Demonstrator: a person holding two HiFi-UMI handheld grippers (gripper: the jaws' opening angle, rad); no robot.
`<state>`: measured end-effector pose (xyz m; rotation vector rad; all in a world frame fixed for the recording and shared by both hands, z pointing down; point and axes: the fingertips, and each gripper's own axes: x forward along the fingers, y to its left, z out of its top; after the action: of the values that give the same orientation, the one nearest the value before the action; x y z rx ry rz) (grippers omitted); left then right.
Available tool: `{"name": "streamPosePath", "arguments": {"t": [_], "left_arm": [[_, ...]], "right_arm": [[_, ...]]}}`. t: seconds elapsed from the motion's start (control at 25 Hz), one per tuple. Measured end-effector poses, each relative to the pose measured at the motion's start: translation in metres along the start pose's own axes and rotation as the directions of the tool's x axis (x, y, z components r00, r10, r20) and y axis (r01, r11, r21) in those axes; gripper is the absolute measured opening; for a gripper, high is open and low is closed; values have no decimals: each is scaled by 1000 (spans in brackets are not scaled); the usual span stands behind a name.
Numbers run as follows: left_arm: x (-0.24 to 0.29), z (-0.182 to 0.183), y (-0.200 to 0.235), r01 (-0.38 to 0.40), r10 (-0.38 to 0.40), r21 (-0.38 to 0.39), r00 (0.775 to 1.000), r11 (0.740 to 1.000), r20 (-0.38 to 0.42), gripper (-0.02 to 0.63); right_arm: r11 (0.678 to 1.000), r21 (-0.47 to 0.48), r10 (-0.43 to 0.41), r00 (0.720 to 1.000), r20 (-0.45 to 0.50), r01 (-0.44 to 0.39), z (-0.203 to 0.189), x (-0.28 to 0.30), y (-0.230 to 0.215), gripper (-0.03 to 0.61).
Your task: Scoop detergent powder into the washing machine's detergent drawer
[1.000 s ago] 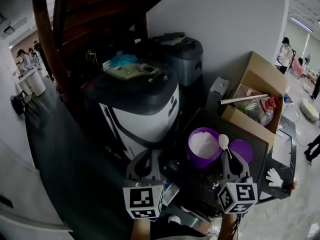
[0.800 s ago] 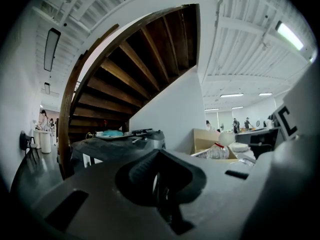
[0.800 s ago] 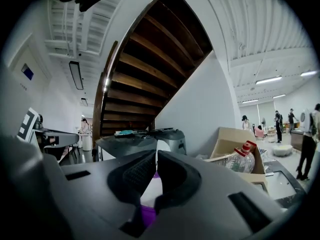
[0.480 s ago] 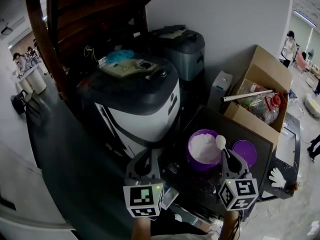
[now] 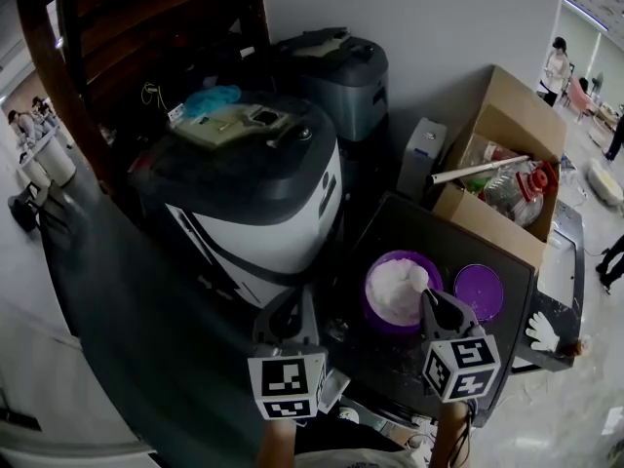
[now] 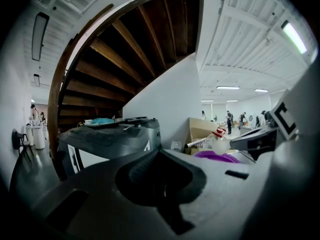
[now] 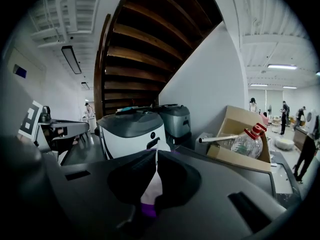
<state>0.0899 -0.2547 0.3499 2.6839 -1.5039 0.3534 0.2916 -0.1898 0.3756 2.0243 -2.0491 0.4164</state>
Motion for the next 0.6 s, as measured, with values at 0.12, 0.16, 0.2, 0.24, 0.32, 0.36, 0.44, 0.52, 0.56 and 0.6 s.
{"name": "streamPosePath", "arguments": {"t": [0.12,0.16,0.2,0.24,0.32,0.36,0.44,0.52,0.56,0.6], "left_arm": [[13,-4,-3,36,-35,16,999,999,-27,2],[17,-5,-4,48,-47,19,998,999,-34,2],[21,-7,-5,59,-58,19,997,998,-41,2],[25,-8,-5,68,-67,19,997,997,-49,2],[32,-13,-6,86,-84,20,994,996,-66,2],[35,-15,-7,94,-92,21,993,995,-73,2],[40,-18,-8,109,-107,20,991,994,-84,2],[44,-22,-9,119,-118,16,989,993,-91,2],[47,-23,-10,125,-122,16,988,992,-95,2],[49,-25,-10,130,-128,17,987,991,-100,2]], "right_arm": [[1000,1,-7,999,-42,7,-5,9,0,21],[1000,1,-9,998,-55,9,-7,11,-1,21],[1000,0,-9,998,-68,9,-8,14,-1,21],[1000,0,-5,997,-82,5,-9,18,0,21],[1000,0,2,993,-115,-3,-12,24,1,21],[1000,-2,4,991,-132,-5,-15,26,1,21],[1000,-9,10,987,-163,-12,-20,32,2,21],[1000,-15,24,982,-190,-27,-24,37,3,21],[999,-19,31,979,-202,-35,-26,39,3,21],[999,-25,36,976,-216,-42,-27,40,4,21]]}}
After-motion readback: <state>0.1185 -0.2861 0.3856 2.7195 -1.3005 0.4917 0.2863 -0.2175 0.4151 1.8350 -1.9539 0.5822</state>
